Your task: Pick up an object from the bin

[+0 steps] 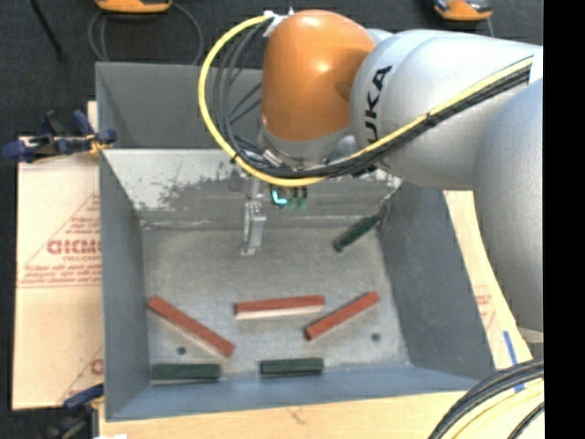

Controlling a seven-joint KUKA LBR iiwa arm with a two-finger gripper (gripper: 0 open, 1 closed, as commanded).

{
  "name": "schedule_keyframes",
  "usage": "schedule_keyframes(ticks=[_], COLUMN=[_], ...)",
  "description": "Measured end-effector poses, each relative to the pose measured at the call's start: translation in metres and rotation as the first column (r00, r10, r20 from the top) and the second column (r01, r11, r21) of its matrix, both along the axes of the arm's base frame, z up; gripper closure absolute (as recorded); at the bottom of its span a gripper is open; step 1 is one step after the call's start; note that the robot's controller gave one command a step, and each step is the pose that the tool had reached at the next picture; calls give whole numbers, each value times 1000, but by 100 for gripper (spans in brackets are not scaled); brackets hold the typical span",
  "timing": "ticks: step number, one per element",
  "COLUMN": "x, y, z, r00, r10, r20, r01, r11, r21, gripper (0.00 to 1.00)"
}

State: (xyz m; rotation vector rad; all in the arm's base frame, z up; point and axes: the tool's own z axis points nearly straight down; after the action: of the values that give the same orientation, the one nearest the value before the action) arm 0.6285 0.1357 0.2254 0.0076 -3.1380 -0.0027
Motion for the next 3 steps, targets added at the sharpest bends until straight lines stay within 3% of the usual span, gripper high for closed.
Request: schedule_keyframes(ticks=[1,2,3], x=[-30,-90,-86], y=[-51,-83,-81], z=[-97,-158,-155], r00=[994,972,973], r10=[105,236,233], r20=[-2,-3,7], r01=[-105,-236,-233], r11=[994,972,973], r21=[-4,-3,-2], gripper=[0,0,100])
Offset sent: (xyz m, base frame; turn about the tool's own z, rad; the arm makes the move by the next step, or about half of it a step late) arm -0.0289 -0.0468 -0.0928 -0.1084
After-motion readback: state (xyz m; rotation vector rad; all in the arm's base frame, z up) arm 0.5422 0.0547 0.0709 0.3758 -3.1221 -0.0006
